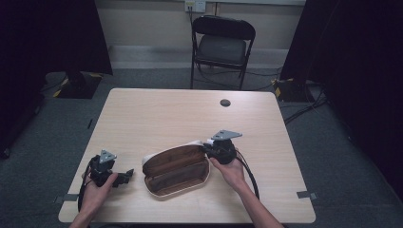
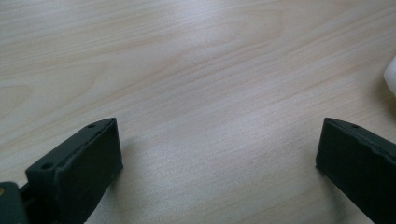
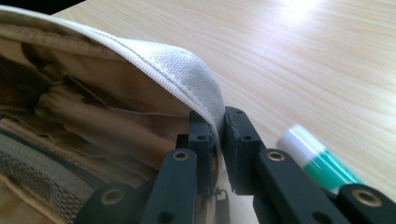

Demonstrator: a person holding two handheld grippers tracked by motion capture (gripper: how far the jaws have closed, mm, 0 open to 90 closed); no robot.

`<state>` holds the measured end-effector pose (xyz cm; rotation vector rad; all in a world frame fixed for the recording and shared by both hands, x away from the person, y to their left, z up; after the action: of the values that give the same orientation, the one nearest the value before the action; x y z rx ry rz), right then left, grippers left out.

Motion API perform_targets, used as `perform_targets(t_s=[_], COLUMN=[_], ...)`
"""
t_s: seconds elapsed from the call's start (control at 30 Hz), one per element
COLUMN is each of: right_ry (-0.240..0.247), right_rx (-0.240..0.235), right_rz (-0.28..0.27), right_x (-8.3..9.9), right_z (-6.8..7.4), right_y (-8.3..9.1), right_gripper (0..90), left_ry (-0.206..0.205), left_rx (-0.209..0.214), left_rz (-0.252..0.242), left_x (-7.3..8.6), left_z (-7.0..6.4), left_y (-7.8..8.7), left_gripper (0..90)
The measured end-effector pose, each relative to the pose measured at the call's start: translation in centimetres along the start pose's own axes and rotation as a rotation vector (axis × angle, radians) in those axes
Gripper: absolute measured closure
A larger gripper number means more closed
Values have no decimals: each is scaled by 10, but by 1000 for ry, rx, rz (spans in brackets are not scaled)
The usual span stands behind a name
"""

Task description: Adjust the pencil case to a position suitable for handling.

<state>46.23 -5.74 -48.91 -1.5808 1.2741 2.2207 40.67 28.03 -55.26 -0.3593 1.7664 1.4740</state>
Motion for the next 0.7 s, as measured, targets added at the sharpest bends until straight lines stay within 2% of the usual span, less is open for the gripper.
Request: perform_targets(t_s=[0.1, 0.17, 0.23, 0.3, 0.37, 0.43, 0.47, 0.57, 0.6, 0.7], right_ry=[7, 2, 5, 1, -12, -12, -11, -27, -24, -63], right_rx=[8, 26, 18, 1, -1, -24, -20, 11, 26, 64], right_rz=[3, -2, -10, -18, -24, -48, -58, -74, -63, -55], right_x=[-5, -7, -7, -6, -5, -4, -3, 3, 5, 14], right_z=[-1, -1, 0, 2, 1, 1, -1, -17, -25, -51], right_y=[-6, -6, -5, 1, 9, 21, 28, 45, 47, 50], right_gripper=[793, 758, 703, 652, 559, 538, 537, 542, 541, 529], left_ry=[-2, -1, -3, -4, -1, -3, -6, -6, -5, -5], left_rx=[-1, 0, -1, 2, 0, 0, -1, -1, -1, -2], left_rz=[1, 0, 0, 1, -1, -1, 0, 0, 0, 0], left_x=[0, 0, 0, -1, -1, -1, -1, -1, -1, -1], left_z=[0, 0, 0, 0, 0, 1, 1, 1, 1, 1], left_y=[0, 0, 0, 0, -1, -1, -1, -1, -1, -1], left_gripper=[0, 0, 0, 0, 0, 0, 0, 0, 0, 0])
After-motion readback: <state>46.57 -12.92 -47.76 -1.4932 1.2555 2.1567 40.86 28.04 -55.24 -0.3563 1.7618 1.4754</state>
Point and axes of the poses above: each handheld gripper's, and its own axes: y roughly backward along the jaws, x roughly out of its underside, z roughly to its left, the point moved 7 cm from there along -y, roughly forward along the jaws
